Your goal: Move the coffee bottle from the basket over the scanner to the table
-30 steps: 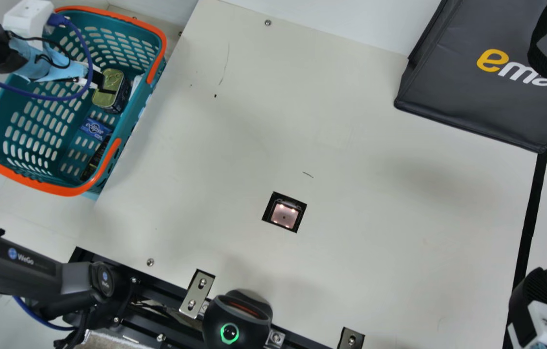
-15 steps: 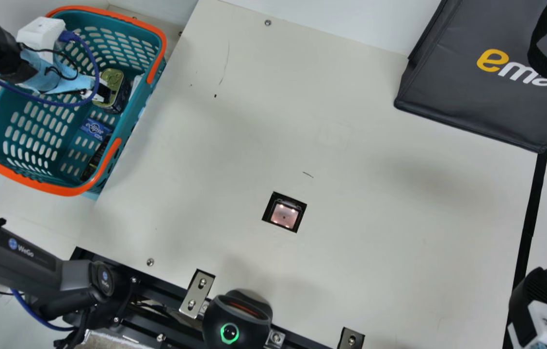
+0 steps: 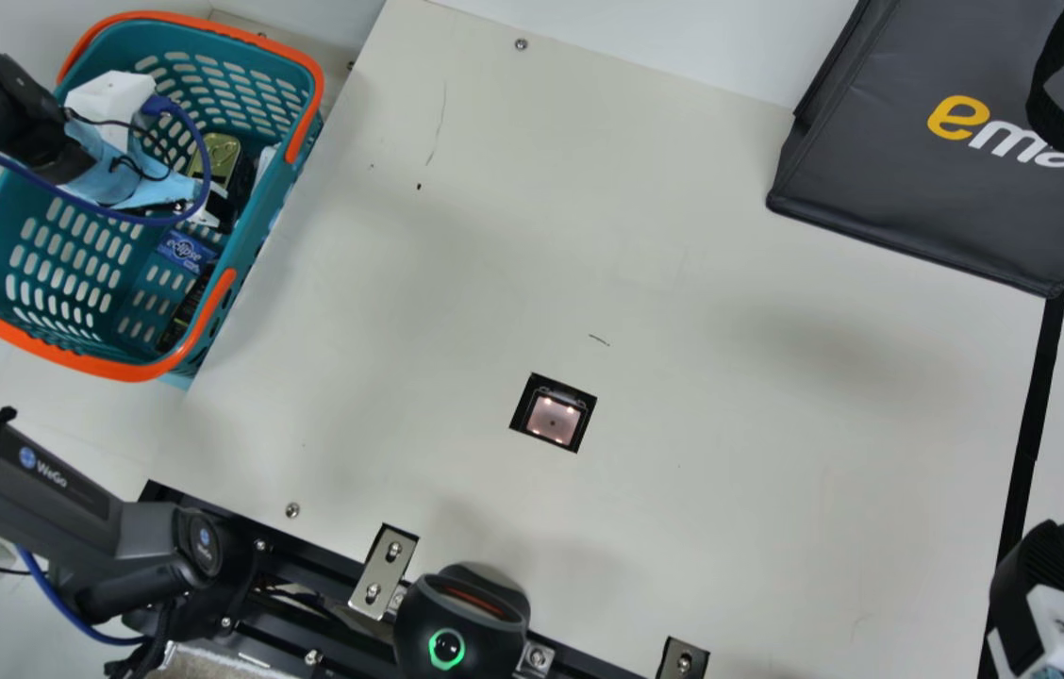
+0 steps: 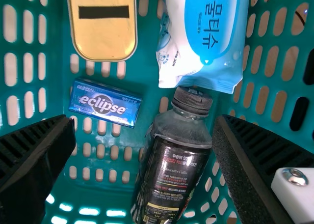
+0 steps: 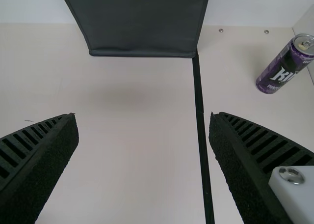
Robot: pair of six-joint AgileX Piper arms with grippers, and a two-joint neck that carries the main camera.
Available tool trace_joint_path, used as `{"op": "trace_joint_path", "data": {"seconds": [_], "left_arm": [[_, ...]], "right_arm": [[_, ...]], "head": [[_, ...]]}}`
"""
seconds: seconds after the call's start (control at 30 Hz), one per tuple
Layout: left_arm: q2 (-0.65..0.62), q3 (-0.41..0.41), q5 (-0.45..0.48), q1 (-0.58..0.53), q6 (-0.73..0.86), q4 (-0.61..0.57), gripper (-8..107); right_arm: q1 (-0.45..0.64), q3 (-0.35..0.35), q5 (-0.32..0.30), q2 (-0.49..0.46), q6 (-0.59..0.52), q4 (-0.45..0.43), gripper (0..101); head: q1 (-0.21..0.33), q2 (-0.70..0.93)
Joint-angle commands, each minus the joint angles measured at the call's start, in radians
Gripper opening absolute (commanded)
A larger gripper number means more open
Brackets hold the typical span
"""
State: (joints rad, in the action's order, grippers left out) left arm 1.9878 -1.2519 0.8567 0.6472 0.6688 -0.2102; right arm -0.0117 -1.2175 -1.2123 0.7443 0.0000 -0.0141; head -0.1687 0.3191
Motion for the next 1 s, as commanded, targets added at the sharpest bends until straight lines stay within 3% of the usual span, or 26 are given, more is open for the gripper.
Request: {"op": "trace_joint_path", "data": {"seconds": [0.0, 0.97], "left_arm": [[0.007, 0.001, 0.0, 0.001, 0.008, -0.004, 90], [0.142, -0.021, -0.012, -0.002, 0.242, -0.078, 90]], "right_arm": [[0.0, 0.0, 0.0, 0.0, 0.0, 0.0, 95], [0.0, 0.0, 0.0, 0.0, 0.0, 0.0, 95]], "head": [[0.03, 0.002], [0.03, 0.002]]}}
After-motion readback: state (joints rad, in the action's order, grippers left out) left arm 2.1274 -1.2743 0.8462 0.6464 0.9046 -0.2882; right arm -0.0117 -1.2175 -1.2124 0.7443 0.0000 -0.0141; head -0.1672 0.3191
